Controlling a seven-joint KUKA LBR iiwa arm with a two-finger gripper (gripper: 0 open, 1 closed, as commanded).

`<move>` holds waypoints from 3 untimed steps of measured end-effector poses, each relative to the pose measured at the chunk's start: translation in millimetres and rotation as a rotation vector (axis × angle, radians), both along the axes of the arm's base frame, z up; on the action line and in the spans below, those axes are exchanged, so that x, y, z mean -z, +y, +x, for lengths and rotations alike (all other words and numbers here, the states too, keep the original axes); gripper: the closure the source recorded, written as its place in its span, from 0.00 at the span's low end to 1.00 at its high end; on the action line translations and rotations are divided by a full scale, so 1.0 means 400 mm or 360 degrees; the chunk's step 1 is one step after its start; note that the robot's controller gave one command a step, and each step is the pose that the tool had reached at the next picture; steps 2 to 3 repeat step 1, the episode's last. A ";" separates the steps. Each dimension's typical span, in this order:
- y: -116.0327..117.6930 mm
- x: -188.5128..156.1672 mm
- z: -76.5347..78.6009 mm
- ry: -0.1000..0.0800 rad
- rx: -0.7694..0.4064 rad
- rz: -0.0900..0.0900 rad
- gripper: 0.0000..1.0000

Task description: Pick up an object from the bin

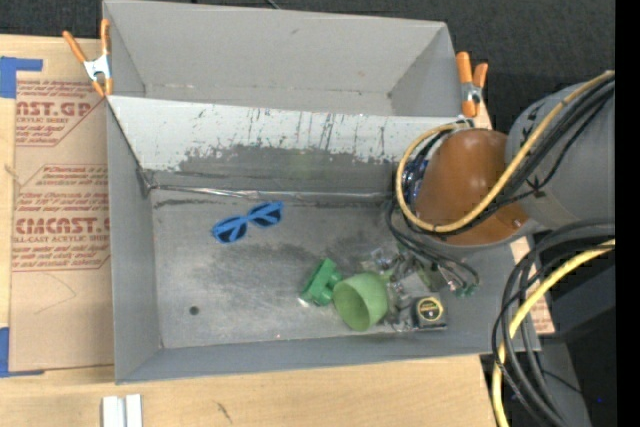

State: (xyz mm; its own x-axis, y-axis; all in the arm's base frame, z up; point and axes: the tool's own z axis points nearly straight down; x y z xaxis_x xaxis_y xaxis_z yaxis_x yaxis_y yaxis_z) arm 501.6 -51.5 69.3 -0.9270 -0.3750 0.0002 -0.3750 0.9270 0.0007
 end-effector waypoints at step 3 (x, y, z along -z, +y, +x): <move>-0.079 -0.386 -0.040 -0.0013 0.0057 -0.0003 1.00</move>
Offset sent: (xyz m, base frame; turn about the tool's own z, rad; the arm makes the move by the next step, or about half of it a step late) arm -0.0172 -0.0312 0.1503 0.0332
